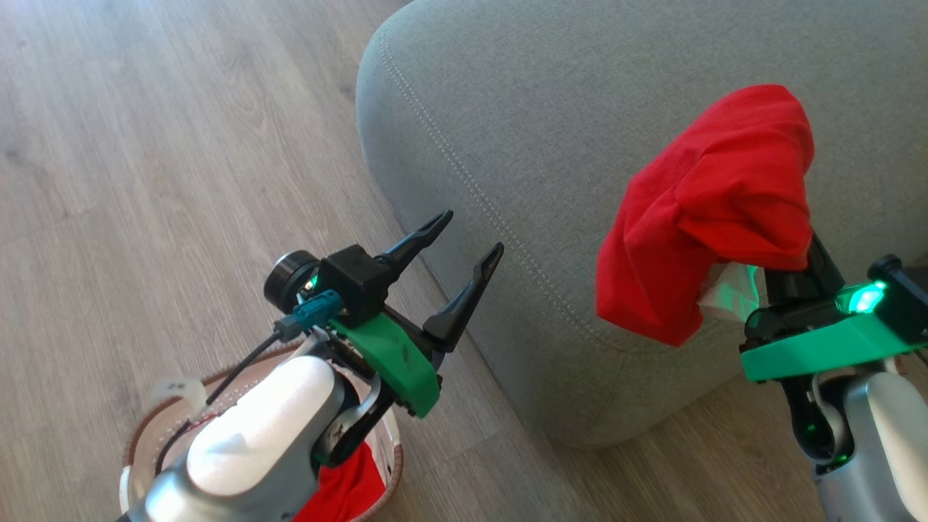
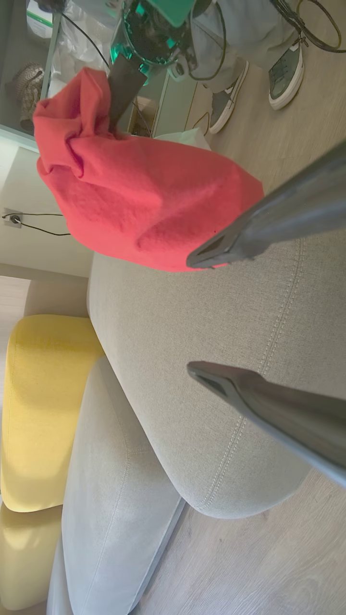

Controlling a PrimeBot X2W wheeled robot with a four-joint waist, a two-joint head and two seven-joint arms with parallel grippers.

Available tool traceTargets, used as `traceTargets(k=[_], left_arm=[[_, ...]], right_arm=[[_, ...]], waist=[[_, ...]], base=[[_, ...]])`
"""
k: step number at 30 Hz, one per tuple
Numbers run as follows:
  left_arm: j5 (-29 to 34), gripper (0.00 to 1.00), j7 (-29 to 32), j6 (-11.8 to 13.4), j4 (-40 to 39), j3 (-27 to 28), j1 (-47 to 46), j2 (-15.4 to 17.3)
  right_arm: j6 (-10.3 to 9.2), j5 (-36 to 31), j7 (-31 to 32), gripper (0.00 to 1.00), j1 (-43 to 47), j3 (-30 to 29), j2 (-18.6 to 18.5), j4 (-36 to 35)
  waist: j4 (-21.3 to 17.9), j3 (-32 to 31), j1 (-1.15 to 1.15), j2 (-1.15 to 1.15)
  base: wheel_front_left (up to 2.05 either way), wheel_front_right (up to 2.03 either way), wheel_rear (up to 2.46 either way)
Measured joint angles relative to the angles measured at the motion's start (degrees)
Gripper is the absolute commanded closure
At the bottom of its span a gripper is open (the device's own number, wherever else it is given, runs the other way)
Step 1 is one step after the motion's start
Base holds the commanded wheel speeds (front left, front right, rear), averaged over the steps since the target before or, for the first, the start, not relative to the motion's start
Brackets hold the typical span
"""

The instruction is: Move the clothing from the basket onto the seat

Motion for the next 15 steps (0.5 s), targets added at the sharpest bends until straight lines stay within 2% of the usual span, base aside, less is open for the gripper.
traceTargets(k=[8,15], left_arm=[[0.62,0.0,0.49,-0.43,-0.54,-0.51,-1.55,0.3],[1.54,0.0,1.8,-1.02,-1.63,-1.35,-5.03,0.6]], right_arm=[[0.0,0.71,0.0,1.0,-1.69,-0.53,-0.2,1.92],[0.0,2.92,0.0,1.0,-14.03,-0.62,-3.71,8.26]], waist=[[-0.04,2.41,0.0,0.0],[1.16,7.28,0.0,0.0]], base=[[0.0,0.0,0.0],[0.0,0.0,0.0]])
